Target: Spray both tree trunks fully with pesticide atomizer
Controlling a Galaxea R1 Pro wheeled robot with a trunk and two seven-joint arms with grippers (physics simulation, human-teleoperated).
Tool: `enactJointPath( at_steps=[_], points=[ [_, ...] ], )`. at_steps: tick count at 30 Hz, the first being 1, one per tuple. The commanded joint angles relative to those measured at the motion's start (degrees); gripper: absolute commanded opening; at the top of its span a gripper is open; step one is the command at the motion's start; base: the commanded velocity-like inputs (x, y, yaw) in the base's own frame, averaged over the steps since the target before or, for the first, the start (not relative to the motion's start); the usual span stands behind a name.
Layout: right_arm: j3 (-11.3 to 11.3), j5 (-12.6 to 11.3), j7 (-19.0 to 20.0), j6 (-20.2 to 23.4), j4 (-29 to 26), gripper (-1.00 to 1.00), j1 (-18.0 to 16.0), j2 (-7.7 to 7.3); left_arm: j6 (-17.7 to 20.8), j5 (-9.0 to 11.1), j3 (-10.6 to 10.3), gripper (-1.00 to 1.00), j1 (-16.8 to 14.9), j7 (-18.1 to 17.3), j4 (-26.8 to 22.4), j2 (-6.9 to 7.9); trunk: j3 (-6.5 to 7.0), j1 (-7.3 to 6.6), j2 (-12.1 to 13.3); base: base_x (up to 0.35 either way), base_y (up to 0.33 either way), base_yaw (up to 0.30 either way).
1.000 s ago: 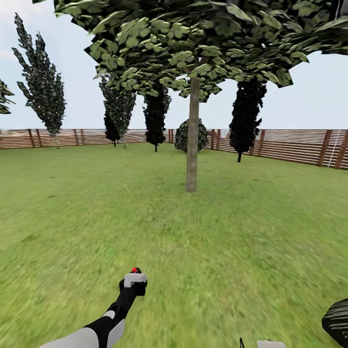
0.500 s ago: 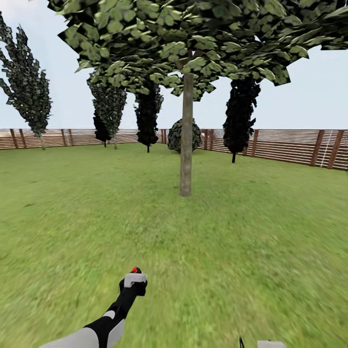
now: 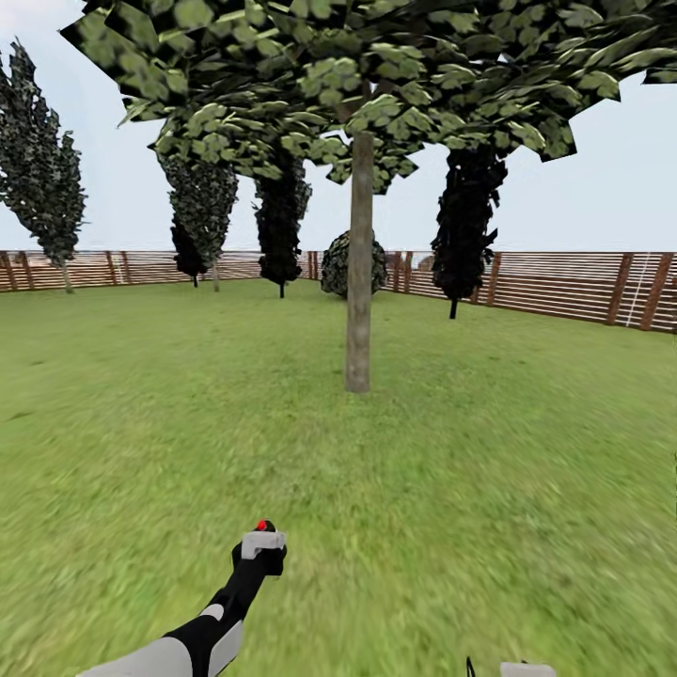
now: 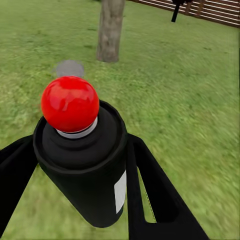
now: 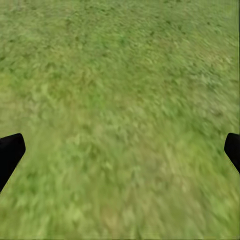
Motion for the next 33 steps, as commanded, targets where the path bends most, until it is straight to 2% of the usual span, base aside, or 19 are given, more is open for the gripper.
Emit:
enactJointPath(
  at_steps=[1,33],
  points=[
    [0.49,-0.56,-0.22,-0.19,0.02,1.0,-0.06,-0.04,-0.14,0.17,0.15,-1.0,-0.05,-0.33,0.04,0.0,-0.08,0.08,-0.04,0.7,0.0,-0.19],
    [0.49,-0.56,-0.22,-0.19,0.09,1.0,-0.06,-0.03,-0.14,0.17,0.15,-1.0,-0.05,-0.33,0.04,0.02,-0.08,0.08,-0.04,0.7,0.0,-0.012]
  ],
)
